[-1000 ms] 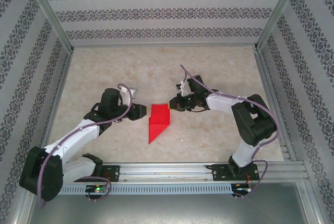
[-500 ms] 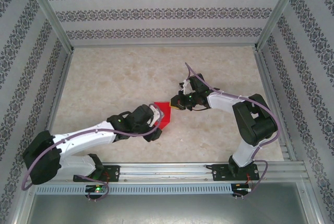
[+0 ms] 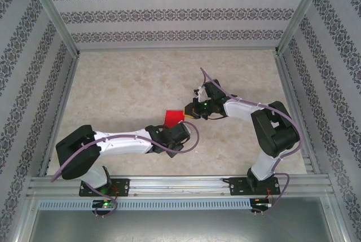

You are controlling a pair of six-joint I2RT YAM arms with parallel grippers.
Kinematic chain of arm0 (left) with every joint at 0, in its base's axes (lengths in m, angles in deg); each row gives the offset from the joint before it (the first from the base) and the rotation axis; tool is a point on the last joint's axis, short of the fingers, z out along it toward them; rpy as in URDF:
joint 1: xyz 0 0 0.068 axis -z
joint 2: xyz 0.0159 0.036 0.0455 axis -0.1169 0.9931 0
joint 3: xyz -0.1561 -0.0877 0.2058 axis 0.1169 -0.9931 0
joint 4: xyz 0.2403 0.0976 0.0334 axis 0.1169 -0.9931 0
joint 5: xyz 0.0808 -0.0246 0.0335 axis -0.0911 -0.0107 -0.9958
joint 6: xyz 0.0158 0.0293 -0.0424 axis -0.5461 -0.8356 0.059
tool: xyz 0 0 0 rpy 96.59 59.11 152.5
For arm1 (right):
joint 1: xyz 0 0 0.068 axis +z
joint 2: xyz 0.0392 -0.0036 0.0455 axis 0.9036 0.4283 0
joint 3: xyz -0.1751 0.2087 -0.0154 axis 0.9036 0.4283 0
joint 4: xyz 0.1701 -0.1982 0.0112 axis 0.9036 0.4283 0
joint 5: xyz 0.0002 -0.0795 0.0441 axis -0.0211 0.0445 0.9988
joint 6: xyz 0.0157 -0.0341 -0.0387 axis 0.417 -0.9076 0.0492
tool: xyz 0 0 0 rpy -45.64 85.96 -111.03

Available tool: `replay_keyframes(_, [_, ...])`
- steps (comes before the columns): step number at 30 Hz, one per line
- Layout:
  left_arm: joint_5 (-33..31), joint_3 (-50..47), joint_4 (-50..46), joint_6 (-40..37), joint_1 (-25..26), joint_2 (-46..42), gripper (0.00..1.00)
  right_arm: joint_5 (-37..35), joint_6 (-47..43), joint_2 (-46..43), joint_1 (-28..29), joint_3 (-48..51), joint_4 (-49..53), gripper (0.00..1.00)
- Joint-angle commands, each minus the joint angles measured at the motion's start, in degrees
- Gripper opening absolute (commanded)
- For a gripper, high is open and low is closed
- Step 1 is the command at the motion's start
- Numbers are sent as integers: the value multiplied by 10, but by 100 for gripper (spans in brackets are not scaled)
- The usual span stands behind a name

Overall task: Fold a paper plane with a square sheet of paper (fold left side to right side)
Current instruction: Place the paper at the center of the table, then fold the wing for the fifth time at the center of the table.

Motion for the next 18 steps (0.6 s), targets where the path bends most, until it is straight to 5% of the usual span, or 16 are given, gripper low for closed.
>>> replay_keyframes(1, [-61,22,-34,-13,12,19,45,-10,-2,9,-6,-11,10,0])
replay_keyframes(18, [-151,36,-46,0,34,71,44,-9,-6,16,-6,-9,8,0])
